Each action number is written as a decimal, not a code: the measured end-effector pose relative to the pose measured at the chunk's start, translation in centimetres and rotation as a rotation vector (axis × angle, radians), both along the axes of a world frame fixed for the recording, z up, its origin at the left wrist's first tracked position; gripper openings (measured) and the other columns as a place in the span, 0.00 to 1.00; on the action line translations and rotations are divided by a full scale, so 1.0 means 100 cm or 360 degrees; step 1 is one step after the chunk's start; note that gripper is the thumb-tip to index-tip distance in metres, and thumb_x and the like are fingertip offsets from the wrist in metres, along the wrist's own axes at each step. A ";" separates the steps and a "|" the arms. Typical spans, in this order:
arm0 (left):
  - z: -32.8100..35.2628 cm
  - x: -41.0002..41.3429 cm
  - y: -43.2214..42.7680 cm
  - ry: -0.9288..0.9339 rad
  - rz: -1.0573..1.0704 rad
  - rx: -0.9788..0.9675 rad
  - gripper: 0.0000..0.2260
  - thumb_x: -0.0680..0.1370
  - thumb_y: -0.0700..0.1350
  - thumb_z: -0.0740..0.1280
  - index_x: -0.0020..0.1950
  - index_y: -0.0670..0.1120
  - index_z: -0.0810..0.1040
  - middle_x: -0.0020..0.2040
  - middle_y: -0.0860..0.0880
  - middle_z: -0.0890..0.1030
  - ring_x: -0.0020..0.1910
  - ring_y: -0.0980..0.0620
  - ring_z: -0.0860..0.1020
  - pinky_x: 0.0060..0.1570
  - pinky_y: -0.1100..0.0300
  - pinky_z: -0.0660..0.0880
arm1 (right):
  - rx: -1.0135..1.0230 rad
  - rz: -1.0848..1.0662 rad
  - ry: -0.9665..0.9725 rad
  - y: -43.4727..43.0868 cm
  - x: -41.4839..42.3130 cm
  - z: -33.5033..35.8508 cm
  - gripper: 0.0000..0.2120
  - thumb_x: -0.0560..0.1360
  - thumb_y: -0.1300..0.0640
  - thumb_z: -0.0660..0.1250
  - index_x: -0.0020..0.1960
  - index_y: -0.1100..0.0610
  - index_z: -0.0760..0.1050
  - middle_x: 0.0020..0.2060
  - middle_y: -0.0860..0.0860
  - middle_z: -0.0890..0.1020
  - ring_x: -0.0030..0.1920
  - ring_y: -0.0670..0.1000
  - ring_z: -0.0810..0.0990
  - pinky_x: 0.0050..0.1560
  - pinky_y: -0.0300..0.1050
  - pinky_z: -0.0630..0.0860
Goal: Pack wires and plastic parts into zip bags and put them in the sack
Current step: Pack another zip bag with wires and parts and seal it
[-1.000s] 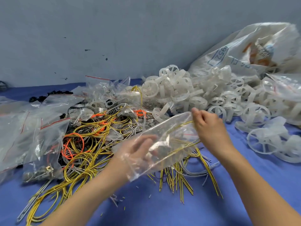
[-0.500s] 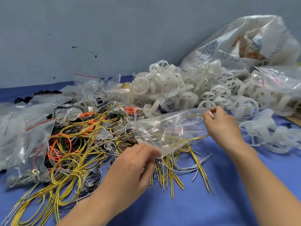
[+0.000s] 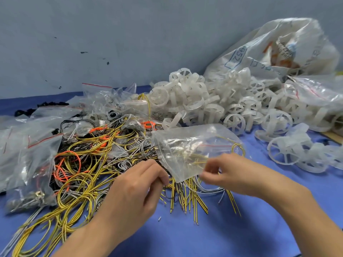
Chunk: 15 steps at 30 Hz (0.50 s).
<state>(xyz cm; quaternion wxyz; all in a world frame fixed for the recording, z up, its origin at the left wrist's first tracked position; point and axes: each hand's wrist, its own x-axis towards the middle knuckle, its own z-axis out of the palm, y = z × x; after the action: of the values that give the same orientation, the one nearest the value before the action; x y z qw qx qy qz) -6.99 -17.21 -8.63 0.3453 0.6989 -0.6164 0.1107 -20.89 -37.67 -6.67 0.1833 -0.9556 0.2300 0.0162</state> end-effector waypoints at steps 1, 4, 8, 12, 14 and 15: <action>0.000 0.001 0.000 0.0024 0.0005 -0.0012 0.08 0.78 0.41 0.58 0.44 0.47 0.75 0.42 0.56 0.75 0.41 0.55 0.75 0.39 0.57 0.73 | -0.0001 0.0020 0.0163 0.002 -0.005 -0.003 0.12 0.75 0.43 0.63 0.40 0.49 0.77 0.36 0.46 0.81 0.33 0.42 0.74 0.34 0.39 0.71; 0.001 0.002 0.000 0.0051 0.0003 -0.0012 0.08 0.77 0.41 0.57 0.43 0.47 0.75 0.41 0.57 0.75 0.41 0.57 0.75 0.40 0.60 0.72 | -0.0020 0.0032 0.0333 0.009 -0.011 -0.008 0.09 0.74 0.43 0.66 0.52 0.45 0.76 0.49 0.41 0.79 0.45 0.42 0.76 0.43 0.40 0.73; 0.003 0.003 0.000 0.0059 -0.0011 -0.0004 0.08 0.78 0.42 0.57 0.44 0.48 0.75 0.41 0.58 0.74 0.40 0.58 0.74 0.40 0.63 0.71 | -0.0121 0.0029 0.0353 0.015 -0.008 -0.012 0.22 0.74 0.40 0.67 0.64 0.45 0.68 0.60 0.43 0.69 0.57 0.48 0.71 0.52 0.44 0.70; 0.005 0.004 0.001 0.0085 0.0007 -0.0023 0.08 0.77 0.42 0.57 0.43 0.48 0.75 0.41 0.57 0.74 0.40 0.56 0.74 0.39 0.62 0.71 | -0.0240 0.0191 0.0359 0.022 -0.006 -0.012 0.08 0.78 0.46 0.63 0.53 0.49 0.76 0.52 0.47 0.71 0.57 0.51 0.71 0.56 0.47 0.71; 0.005 0.004 0.001 0.0106 0.0006 -0.0027 0.08 0.77 0.43 0.57 0.43 0.48 0.75 0.41 0.57 0.74 0.40 0.56 0.74 0.39 0.61 0.71 | -0.0316 0.0276 0.0323 0.024 -0.005 -0.014 0.09 0.77 0.50 0.62 0.50 0.53 0.77 0.50 0.50 0.75 0.54 0.53 0.72 0.55 0.49 0.72; 0.005 0.005 0.002 0.0120 0.0009 -0.0032 0.08 0.77 0.43 0.57 0.43 0.48 0.75 0.41 0.57 0.74 0.39 0.56 0.74 0.39 0.60 0.71 | -0.0276 0.0283 0.0290 0.023 -0.005 -0.015 0.10 0.76 0.50 0.62 0.49 0.55 0.78 0.48 0.51 0.78 0.52 0.53 0.74 0.53 0.50 0.73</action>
<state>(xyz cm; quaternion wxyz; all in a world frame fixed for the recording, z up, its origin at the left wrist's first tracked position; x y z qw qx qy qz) -6.52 -17.01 -8.10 0.3750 0.7007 -0.6000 0.0915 -21.39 -35.38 -8.12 0.0762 -0.9791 0.1607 0.0991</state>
